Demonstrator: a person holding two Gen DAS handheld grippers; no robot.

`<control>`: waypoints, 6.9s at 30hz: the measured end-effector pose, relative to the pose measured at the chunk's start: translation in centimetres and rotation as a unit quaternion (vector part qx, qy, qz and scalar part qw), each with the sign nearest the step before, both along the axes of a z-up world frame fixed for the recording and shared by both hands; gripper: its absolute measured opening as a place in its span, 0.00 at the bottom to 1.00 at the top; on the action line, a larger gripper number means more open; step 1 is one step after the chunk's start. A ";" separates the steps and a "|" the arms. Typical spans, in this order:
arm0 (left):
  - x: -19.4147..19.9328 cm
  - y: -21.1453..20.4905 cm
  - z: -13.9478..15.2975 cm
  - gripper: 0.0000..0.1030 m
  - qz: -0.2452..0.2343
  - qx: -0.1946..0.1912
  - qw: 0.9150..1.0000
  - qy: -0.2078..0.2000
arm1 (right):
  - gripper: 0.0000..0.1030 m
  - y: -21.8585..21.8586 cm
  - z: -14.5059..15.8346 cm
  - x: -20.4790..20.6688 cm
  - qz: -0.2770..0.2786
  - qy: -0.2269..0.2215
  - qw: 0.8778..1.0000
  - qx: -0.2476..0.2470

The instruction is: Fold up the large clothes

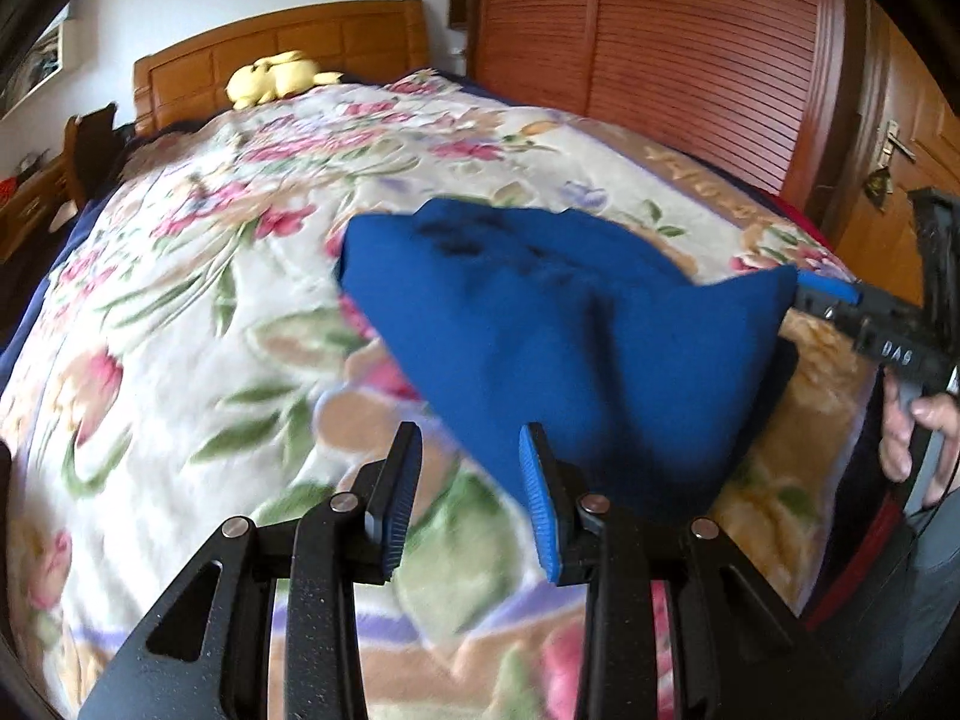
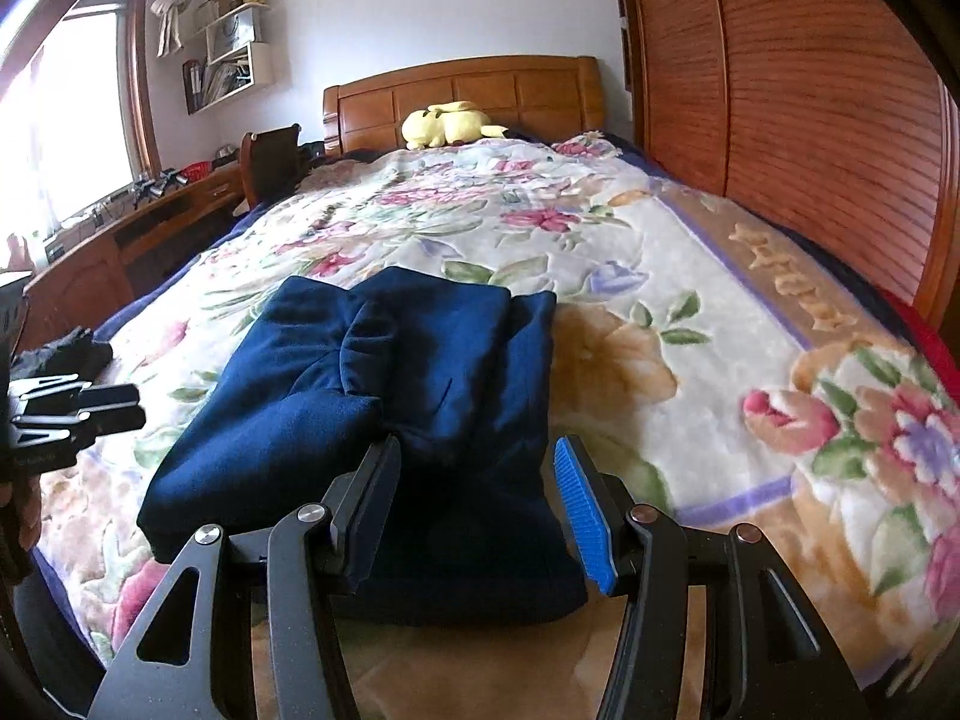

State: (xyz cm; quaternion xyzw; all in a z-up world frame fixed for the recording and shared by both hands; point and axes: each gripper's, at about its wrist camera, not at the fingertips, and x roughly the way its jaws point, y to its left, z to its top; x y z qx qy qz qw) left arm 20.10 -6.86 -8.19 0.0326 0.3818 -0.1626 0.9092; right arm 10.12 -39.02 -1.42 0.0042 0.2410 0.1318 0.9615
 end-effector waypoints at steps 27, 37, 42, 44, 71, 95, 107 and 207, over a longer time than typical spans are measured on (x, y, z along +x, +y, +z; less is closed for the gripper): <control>-3.3 4.2 -2.3 0.34 0.032 -0.028 0.999 0.005 | 0.54 7.9 1.1 5.7 0.107 0.047 0.988 -0.102; -3.5 4.0 -3.2 0.34 0.024 -0.025 0.999 0.017 | 0.54 8.5 -2.6 9.8 0.140 0.129 0.980 -0.060; -3.4 3.8 -3.4 0.34 0.024 -0.027 0.999 0.018 | 0.54 8.4 -2.6 9.9 0.140 0.123 0.981 -0.059; -3.5 3.7 -3.3 0.34 0.023 -0.027 0.999 0.015 | 0.54 8.4 -2.6 9.8 0.141 0.120 0.981 -0.061; -1.8 0.9 -0.9 0.34 -0.009 -0.019 1.000 -0.012 | 0.10 1.5 2.5 3.7 0.085 0.033 0.993 -0.076; 16.0 -2.6 -2.4 0.42 0.003 0.019 1.000 0.021 | 0.47 -1.4 -1.6 0.0 0.051 0.077 0.995 -0.043; 22.2 -1.5 -6.4 0.54 0.035 0.042 0.997 0.061 | 0.47 -2.7 -2.5 -3.7 0.043 0.089 0.995 -0.004; 7.9 -39.6 9.1 0.47 -0.274 0.003 0.960 -0.060 | 0.56 -32.5 1.9 -15.1 -0.313 0.001 0.950 -0.017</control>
